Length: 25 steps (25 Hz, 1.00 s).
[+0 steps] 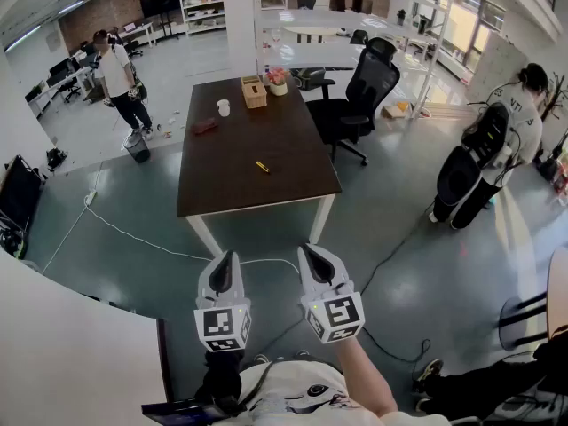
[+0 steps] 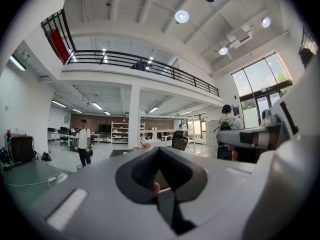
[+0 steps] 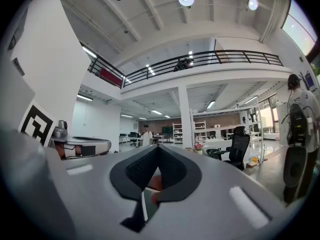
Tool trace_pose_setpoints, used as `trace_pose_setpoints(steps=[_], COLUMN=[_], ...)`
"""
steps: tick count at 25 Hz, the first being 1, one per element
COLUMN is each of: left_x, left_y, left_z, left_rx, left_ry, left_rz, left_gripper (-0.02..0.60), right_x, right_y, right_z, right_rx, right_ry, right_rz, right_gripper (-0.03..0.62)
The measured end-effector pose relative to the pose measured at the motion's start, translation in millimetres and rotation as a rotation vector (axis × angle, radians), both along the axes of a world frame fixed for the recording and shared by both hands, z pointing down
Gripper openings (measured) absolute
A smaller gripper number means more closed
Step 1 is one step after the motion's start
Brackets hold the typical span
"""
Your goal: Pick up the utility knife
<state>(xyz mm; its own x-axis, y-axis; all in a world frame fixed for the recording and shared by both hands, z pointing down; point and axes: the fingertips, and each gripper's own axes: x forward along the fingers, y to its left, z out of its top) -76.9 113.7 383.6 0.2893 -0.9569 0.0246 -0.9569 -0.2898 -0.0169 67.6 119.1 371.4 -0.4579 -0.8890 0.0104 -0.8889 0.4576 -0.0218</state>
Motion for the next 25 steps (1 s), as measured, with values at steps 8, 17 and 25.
trace_pose_setpoints(steps=[8,17,25], left_x=[13.0,31.7,47.5], left_y=[2.3,5.1,14.0], left_z=[5.2,15.1,29.4], left_rx=[-0.023,-0.050,-0.091], left_ry=[0.004,0.005,0.045], left_rz=[0.011,0.010,0.012], left_gripper=[-0.002,-0.002,-0.002], right_x=[7.6,23.7,43.8], right_y=[2.3,6.1,14.9], right_z=[2.5,10.3,18.1], right_rx=[-0.015,-0.032,-0.045], right_ry=[0.000,0.008,-0.029], right_rz=[-0.010,-0.022,-0.046], right_gripper=[-0.002,0.000,0.000])
